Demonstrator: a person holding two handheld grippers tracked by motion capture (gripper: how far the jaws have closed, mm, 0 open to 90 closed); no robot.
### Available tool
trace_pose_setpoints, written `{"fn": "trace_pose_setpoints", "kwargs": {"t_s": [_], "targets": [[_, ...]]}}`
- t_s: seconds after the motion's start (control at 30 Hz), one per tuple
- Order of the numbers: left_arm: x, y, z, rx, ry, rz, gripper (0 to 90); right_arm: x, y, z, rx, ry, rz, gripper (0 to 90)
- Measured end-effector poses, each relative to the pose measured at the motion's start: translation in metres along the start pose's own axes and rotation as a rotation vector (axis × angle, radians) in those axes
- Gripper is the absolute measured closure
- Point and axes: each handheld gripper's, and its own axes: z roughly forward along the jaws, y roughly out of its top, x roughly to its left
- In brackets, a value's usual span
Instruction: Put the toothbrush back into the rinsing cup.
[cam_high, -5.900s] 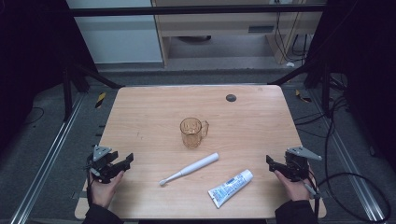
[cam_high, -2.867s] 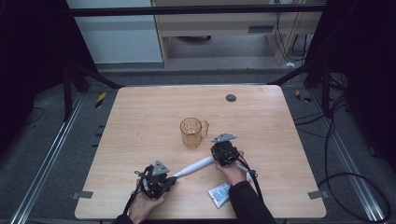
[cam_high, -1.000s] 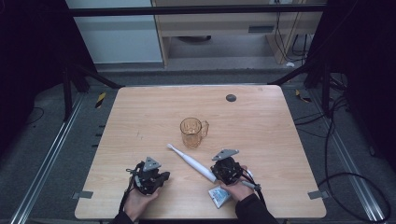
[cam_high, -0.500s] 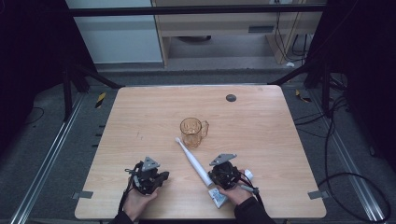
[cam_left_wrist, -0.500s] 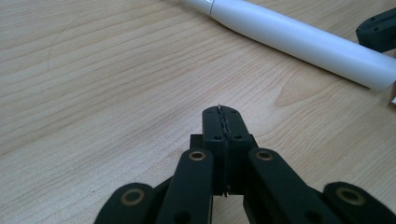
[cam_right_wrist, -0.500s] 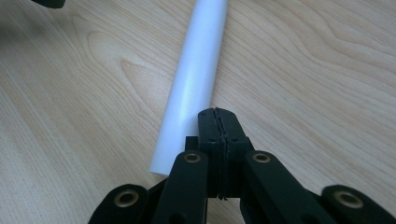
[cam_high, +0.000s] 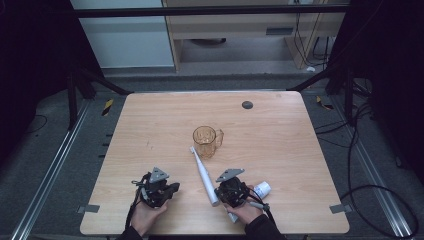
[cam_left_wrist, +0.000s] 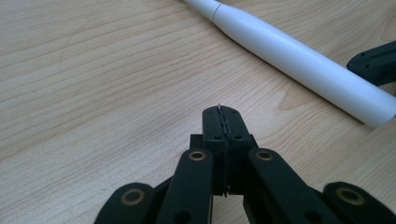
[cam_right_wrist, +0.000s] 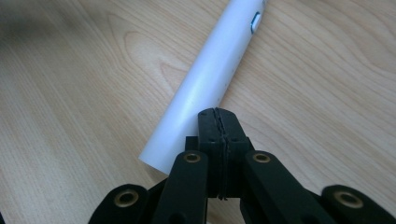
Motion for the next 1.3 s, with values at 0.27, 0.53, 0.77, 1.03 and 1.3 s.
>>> {"fn": "trace_pose_setpoints", "kwargs": {"t_s": [0.27, 0.53, 0.77, 1.03, 1.3], "targets": [[0.000, 0.000, 0.000, 0.001, 0.000, -0.002, 90.0, 0.007, 0.003, 0.004, -0.001, 0.018, -0.010, 89.8], [0.001, 0.000, 0.000, 0.001, 0.002, -0.004, 90.0, 0.020, 0.008, 0.011, -0.009, 0.048, -0.032, 89.7], [0.003, 0.000, -0.002, -0.003, 0.006, -0.011, 90.0, 0.030, 0.013, 0.017, -0.011, 0.075, -0.049, 89.7], [0.008, 0.000, -0.005, -0.013, 0.013, -0.027, 90.0, 0.043, 0.017, 0.024, -0.018, 0.106, -0.052, 89.8], [0.014, 0.001, -0.009, -0.029, 0.029, -0.040, 90.0, 0.050, 0.018, 0.031, -0.027, 0.127, -0.053, 89.8]]}}
